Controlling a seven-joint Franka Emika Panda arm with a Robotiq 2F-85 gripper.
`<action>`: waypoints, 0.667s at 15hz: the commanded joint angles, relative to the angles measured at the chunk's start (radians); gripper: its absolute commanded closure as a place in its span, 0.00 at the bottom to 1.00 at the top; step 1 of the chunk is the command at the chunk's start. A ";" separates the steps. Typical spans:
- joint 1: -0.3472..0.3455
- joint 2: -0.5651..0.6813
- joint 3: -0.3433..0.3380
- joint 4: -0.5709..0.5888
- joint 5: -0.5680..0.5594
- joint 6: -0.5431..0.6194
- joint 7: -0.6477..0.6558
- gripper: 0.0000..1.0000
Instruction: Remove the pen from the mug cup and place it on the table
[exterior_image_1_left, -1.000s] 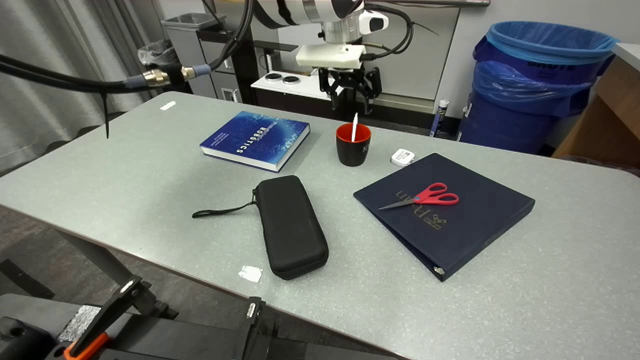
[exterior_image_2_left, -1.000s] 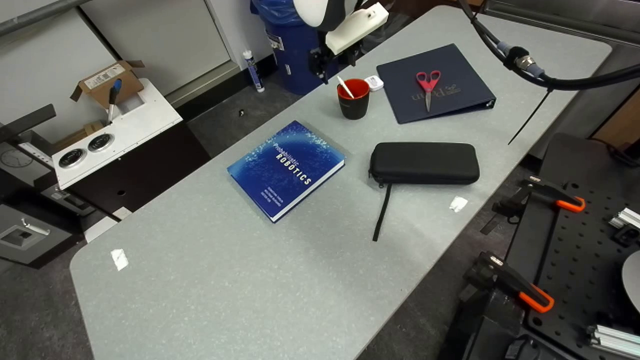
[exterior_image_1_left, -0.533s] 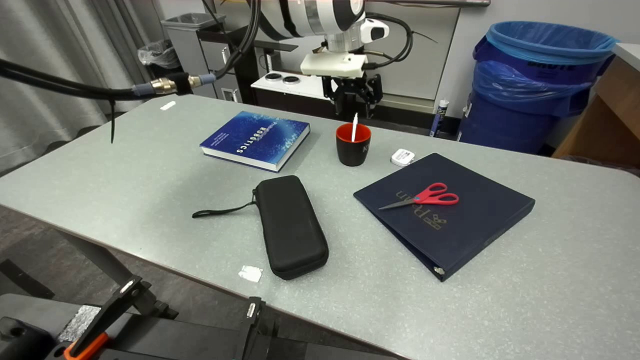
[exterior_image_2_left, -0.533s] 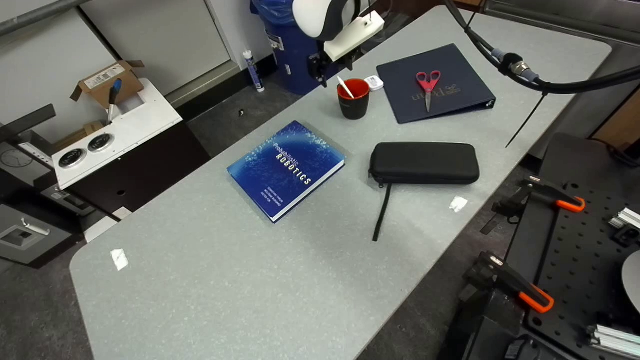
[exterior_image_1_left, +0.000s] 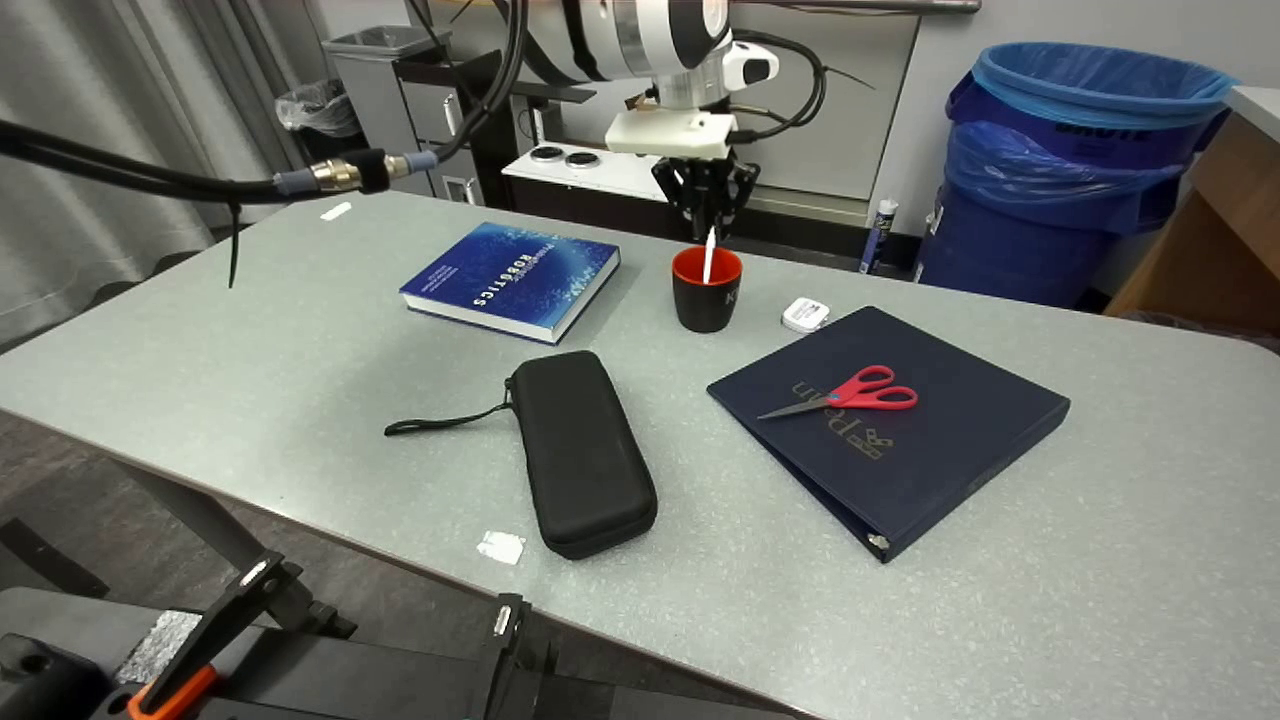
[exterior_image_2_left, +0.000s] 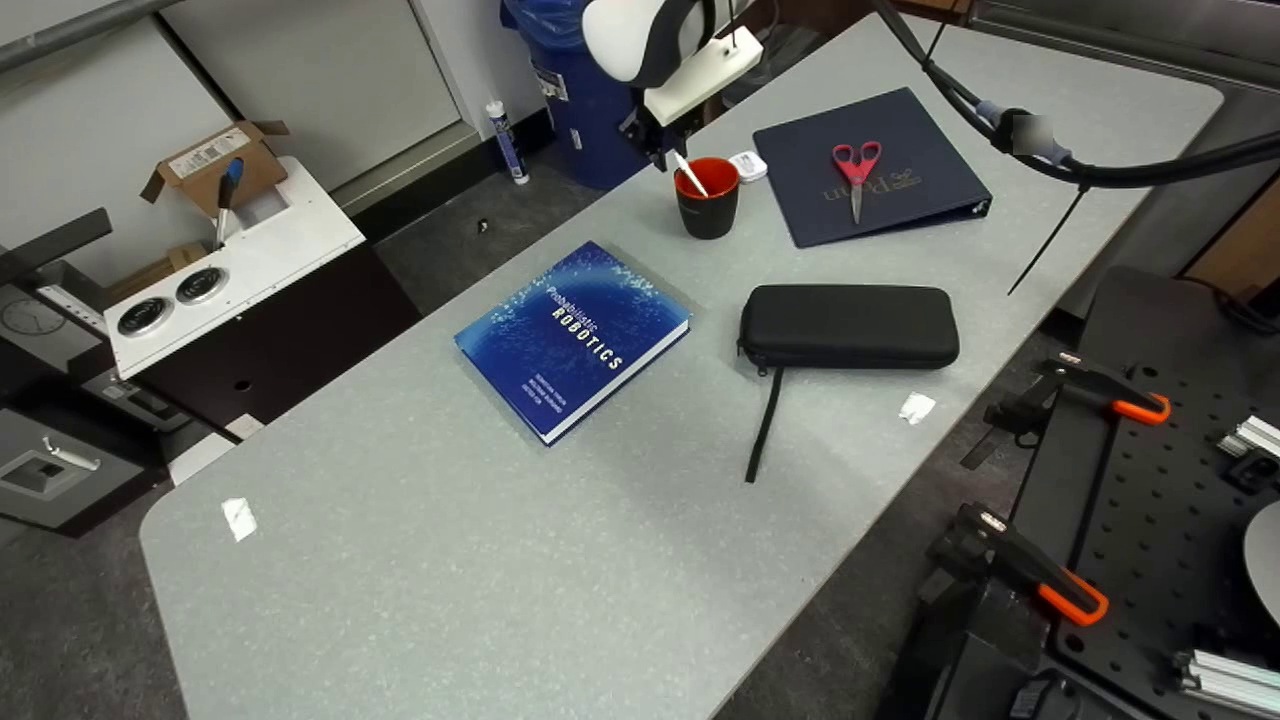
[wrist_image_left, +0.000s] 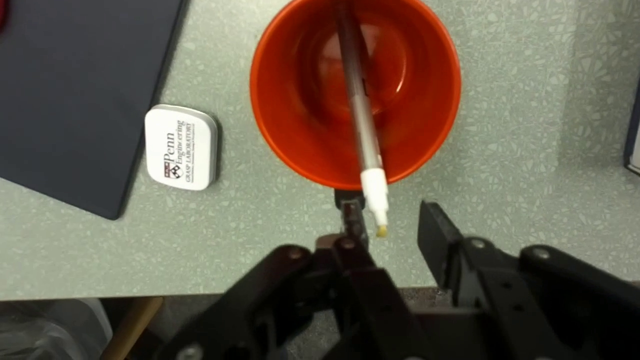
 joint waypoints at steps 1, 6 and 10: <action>0.001 0.037 -0.009 0.067 0.023 -0.037 0.008 0.97; 0.008 0.005 -0.035 0.053 0.012 -0.063 0.032 1.00; 0.014 -0.135 -0.050 -0.065 0.002 -0.043 0.017 1.00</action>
